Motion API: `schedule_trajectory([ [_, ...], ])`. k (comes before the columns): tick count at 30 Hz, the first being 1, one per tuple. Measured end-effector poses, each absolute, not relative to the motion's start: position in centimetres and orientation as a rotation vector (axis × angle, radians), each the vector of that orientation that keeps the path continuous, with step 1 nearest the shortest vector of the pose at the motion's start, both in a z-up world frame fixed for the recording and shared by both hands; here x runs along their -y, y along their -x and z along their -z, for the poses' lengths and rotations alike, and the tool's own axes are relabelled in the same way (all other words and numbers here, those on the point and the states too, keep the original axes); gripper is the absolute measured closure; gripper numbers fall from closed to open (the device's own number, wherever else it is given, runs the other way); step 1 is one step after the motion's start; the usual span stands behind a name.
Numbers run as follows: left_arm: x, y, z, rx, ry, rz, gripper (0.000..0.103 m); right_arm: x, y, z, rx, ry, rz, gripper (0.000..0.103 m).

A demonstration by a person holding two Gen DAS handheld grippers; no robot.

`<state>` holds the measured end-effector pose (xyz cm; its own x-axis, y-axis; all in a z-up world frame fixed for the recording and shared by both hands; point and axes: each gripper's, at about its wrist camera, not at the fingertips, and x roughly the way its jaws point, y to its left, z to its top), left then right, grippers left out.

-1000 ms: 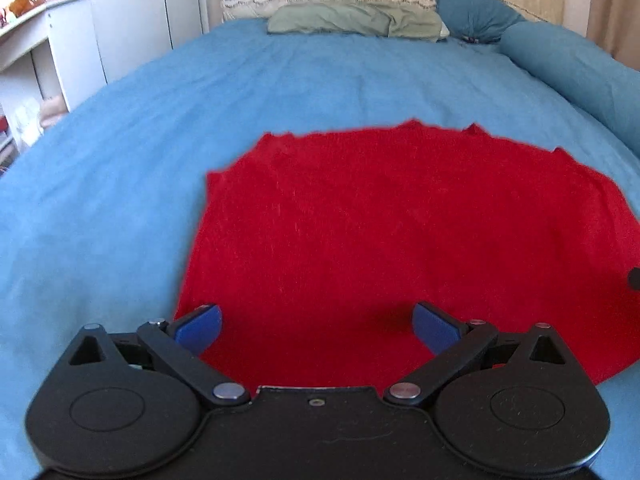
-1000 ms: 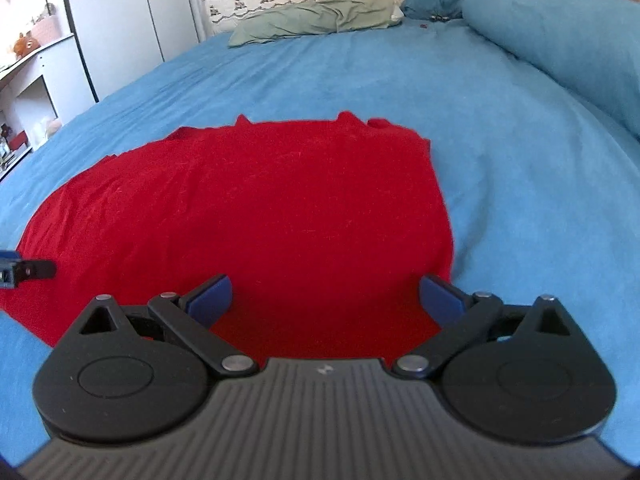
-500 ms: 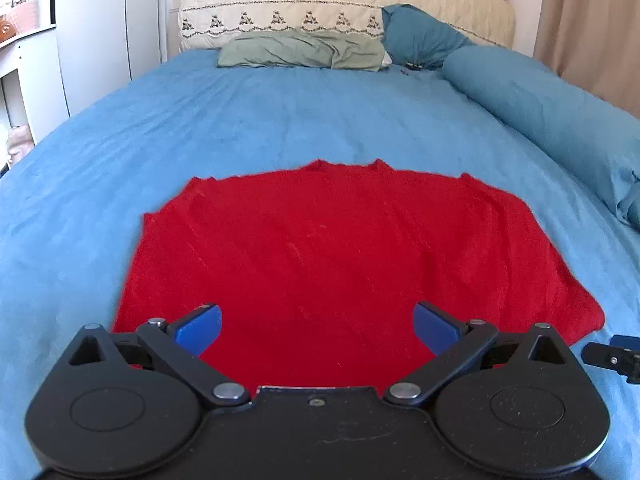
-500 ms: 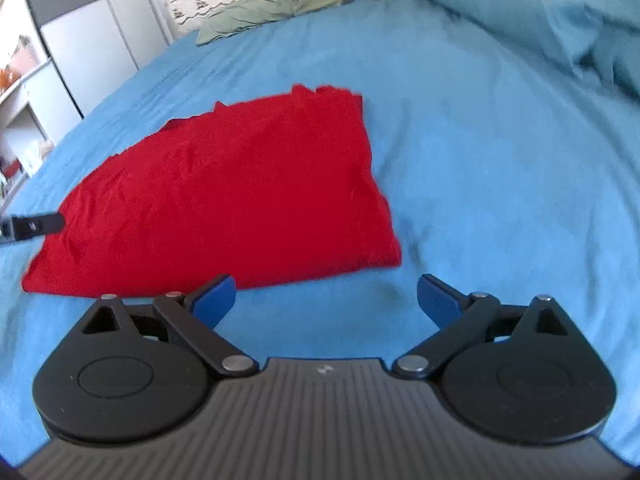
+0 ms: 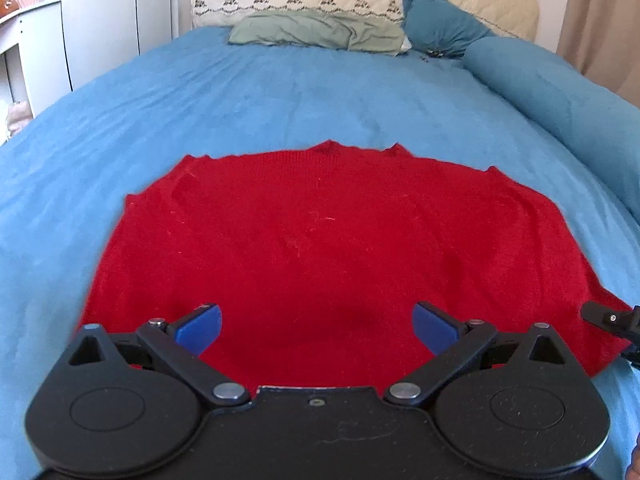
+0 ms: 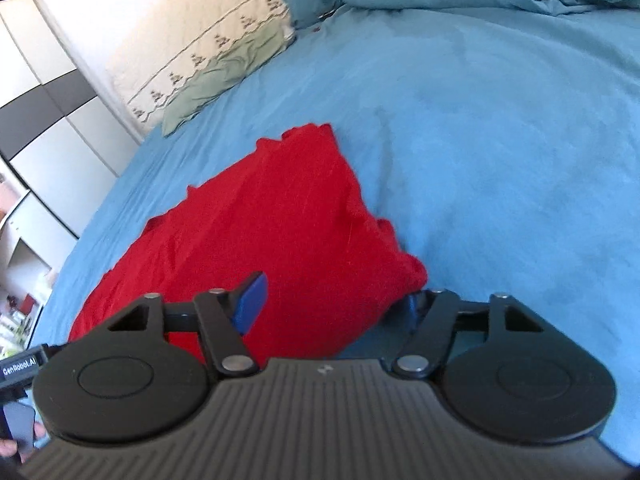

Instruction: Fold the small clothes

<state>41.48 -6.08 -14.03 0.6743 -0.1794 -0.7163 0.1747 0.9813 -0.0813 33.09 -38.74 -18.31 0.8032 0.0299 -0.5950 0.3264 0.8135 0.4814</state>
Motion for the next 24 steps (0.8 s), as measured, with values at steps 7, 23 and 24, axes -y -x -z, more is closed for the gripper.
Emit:
schedule_trajectory([
  [7, 7.4, -43.3, 15.6, -0.83, -0.02, 0.164, 0.001, 37.1, -34.6, 17.2, -0.646, -0.482, 0.194, 0.073],
  [23, 0.9, -44.2, 13.2, -0.888, 0.052, 0.178, 0.005, 23.1, -42.2, 4.4, -0.575, -0.29, -0.154, 0.081],
  [24, -0.8, -43.6, 12.8, -0.881, 0.041, 0.168, 0.005, 21.0, -42.6, 4.0, -0.575, -0.263, -0.223, 0.081],
])
